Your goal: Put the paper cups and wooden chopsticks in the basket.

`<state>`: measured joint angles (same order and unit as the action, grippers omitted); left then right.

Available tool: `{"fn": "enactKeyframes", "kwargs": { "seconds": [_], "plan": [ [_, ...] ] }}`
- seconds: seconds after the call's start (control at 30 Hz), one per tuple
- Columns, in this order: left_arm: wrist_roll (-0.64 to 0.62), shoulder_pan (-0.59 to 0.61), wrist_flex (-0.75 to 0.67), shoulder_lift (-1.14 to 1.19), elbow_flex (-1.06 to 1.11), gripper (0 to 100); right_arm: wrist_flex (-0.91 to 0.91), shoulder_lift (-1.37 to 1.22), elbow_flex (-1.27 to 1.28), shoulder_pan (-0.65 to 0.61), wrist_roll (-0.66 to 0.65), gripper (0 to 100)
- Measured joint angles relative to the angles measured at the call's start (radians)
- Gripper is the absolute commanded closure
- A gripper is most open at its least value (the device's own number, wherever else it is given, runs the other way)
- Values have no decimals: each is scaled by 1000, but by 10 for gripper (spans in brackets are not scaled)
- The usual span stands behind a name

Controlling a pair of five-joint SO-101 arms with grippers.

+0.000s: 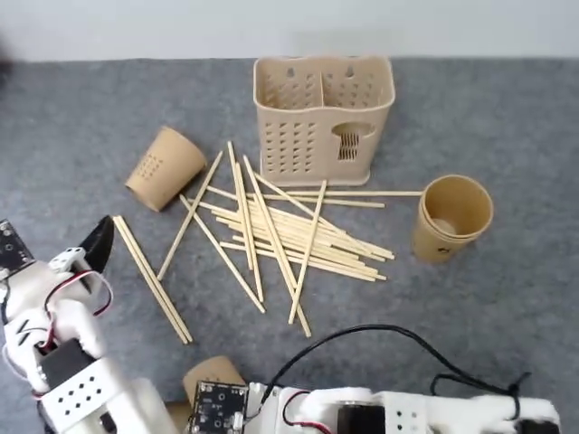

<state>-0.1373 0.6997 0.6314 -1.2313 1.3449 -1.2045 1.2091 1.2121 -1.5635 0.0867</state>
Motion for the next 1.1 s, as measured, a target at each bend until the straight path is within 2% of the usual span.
{"fn": "enactKeyframes", "kwargs": {
  "seconds": [0.1,0.27,0.53,0.8,1.1],
  "plan": [
    [0,0,0,0,0,529,26,-44,5,101,-11,990],
    [0,0,0,0,0,529,94,-64,5,265,-35,979],
    [0,0,0,0,0,529,89,-68,-21,445,-38,991],
    [0,0,0,0,0,529,-104,-68,-258,692,-41,991],
    [-49,0,38,0,0,529,-354,-68,-632,956,-41,991]
  ]
}}
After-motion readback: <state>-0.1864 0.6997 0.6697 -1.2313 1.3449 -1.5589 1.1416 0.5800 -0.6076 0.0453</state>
